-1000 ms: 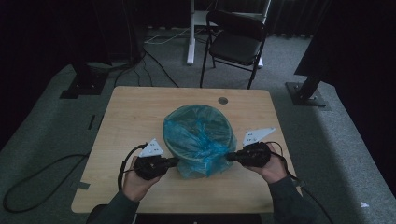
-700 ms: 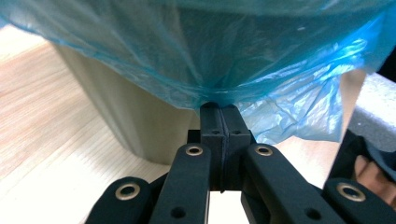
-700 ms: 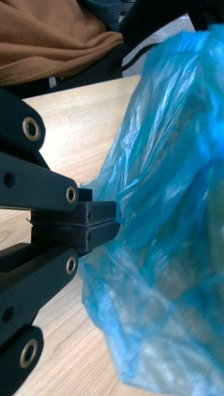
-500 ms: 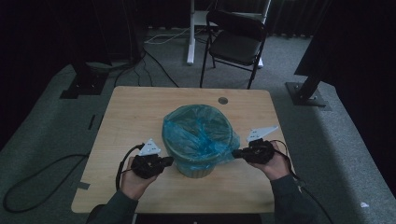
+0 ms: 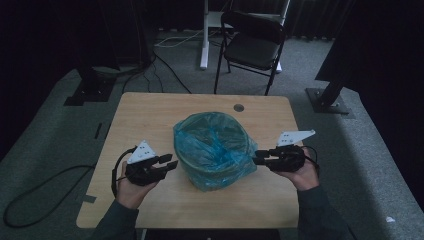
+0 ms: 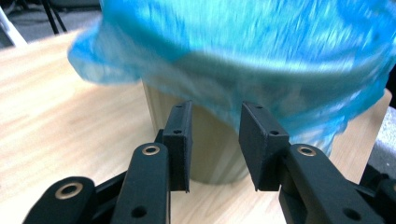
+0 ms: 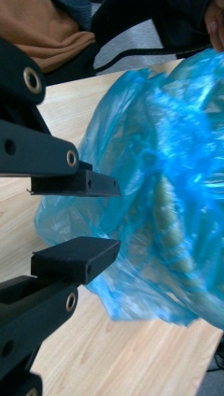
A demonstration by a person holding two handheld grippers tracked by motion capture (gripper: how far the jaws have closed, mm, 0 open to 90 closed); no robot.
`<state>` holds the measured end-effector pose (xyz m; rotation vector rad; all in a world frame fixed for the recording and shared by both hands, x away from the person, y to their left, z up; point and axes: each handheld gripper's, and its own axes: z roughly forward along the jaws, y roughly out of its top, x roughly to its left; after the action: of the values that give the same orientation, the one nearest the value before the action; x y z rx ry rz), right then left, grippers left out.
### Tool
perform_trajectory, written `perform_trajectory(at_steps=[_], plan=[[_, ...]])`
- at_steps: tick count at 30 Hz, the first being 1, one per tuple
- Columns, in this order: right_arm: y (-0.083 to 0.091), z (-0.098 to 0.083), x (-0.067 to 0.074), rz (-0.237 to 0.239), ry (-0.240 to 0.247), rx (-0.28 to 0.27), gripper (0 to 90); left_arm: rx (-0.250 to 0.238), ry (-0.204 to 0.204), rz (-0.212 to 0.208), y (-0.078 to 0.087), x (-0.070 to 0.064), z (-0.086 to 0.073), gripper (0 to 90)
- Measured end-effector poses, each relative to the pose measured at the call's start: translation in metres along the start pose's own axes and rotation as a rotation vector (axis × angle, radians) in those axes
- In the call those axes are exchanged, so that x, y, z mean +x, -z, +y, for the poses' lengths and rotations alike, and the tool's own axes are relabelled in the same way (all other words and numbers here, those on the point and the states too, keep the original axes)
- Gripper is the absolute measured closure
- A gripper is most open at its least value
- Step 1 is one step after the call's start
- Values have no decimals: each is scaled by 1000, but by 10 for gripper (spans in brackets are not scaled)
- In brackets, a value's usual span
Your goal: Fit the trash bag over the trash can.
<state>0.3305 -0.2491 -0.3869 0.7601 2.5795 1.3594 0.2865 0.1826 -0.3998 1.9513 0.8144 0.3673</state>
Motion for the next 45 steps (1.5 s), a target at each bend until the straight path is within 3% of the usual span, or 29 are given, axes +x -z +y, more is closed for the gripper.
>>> perform_trajectory(at_steps=[11, 17, 24, 27, 34, 37, 45], plan=[[-13, 8, -7, -10, -4, 4, 669, -71, -70, -22, 0, -2, 39, 622], [-18, 9, -11, -13, -13, 3, 678, -77, -87, -37, -8, -3, 53, 614], [-20, 8, -15, -14, -26, -2, 678, -53, -118, -77, -20, -4, 66, 599], [-20, 8, -18, -16, -33, -7, 678, -42, -143, -115, -27, -5, 75, 592], [-22, 10, -21, -6, -38, -10, 678, -42, -153, -141, -35, -3, 89, 584], [-26, 13, -25, 0, -43, -7, 671, -11, -161, -157, -43, 0, 96, 564], [-29, 13, -29, 8, -57, -14, 665, -5, -154, -186, -53, 6, 103, 563]])
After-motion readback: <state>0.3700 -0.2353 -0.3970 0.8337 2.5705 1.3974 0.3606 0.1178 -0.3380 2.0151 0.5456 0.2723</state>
